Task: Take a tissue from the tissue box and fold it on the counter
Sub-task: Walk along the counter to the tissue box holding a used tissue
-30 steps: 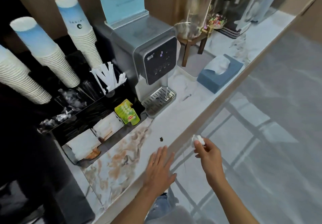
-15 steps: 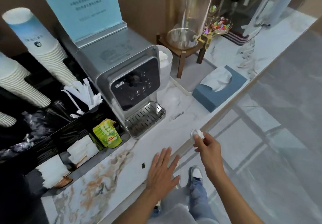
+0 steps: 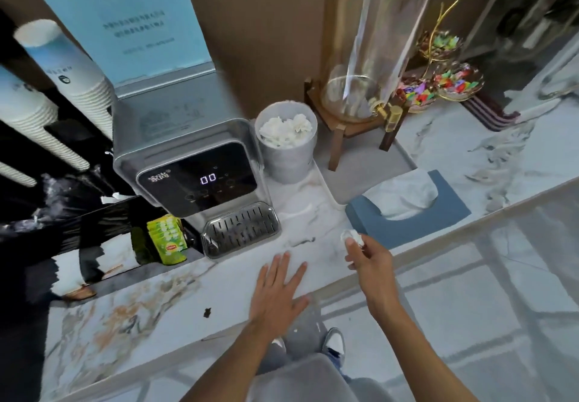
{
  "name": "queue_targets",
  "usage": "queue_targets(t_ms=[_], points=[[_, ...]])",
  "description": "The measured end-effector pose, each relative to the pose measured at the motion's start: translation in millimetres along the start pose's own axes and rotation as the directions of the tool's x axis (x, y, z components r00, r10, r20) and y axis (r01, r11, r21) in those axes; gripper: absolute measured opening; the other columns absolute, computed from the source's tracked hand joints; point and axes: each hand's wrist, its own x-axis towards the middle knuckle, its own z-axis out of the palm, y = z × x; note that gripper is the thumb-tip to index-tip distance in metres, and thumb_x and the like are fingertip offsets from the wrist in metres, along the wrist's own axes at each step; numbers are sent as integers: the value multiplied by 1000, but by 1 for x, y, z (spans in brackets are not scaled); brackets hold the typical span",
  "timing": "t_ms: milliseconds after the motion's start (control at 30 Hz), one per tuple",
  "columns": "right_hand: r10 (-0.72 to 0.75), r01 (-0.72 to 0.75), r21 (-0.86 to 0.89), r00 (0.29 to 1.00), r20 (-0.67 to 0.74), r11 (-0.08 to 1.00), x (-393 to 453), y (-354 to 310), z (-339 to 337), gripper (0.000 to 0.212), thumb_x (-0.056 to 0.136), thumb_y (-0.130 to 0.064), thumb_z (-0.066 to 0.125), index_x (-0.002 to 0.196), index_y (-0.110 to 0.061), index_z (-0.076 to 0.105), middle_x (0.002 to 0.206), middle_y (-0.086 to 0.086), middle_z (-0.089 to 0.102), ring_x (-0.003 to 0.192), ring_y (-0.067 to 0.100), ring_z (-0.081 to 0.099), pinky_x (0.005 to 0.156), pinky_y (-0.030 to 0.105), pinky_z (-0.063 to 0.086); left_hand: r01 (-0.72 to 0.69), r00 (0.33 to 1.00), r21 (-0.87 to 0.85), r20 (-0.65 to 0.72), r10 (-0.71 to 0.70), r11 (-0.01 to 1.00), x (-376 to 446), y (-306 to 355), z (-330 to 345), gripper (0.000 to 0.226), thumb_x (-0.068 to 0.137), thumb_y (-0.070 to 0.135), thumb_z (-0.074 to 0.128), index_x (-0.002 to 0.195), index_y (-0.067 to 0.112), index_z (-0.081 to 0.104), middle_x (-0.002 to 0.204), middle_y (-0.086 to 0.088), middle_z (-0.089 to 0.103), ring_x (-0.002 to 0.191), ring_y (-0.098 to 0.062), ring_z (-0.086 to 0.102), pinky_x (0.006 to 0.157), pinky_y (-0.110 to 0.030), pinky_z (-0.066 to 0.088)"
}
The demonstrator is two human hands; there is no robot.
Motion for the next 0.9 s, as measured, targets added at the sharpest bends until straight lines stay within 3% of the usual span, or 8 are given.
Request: queue_targets(t_ms=[267, 533, 667, 767, 900], points=[[-7, 8, -20, 999, 44, 1000, 34, -15, 14, 13, 94, -38, 60, 85, -33, 67, 80, 3, 70, 70, 10, 64, 63, 21, 55, 34, 999, -11, -1, -34, 999, 21, -3, -8, 67, 95, 70, 8, 155, 44, -8, 166, -5, -17, 150, -32, -20, 123, -52, 3], [-52, 53, -18, 998, 41, 998, 50, -34, 25, 13, 94, -32, 61, 83, -30, 67, 80, 6, 70, 66, 0, 64, 59, 14, 55, 9, 1000, -2, -19, -9, 1000, 31, -7, -14, 67, 95, 71, 19, 156, 41, 17, 166, -10, 12, 151, -36, 9, 121, -55, 14], [-53, 54, -12, 996, 75, 998, 65, -43, 31, 12, 94, -32, 60, 91, -26, 70, 78, -1, 70, 67, -1, 64, 62, 18, 54, 0, 999, -5, -47, 0, 1000, 31, -5, -16, 66, 95, 69, 27, 154, 39, 25, 164, -12, 19, 149, -37, 18, 114, -50, 0], [-93, 93, 7, 987, 133, 996, 83, -58, 37, 10, 94, -31, 61, 87, -29, 68, 77, -1, 69, 65, 0, 63, 61, 15, 53, 28, 999, -4, -46, -28, 1000, 31, -2, -20, 65, 95, 68, 32, 153, 37, 30, 162, -13, 26, 147, -38, 24, 113, -48, -1], [-160, 158, 26, 966, 203, 987, 116, -88, 49, 19, 95, -25, 61, 88, -8, 67, 74, 6, 60, 66, 10, 56, 61, 28, 49, 55, 997, 6, -55, -55, 998, 31, 4, -22, 63, 96, 67, 33, 151, 37, 35, 160, -13, 30, 146, -38, 29, 113, -47, -3]])
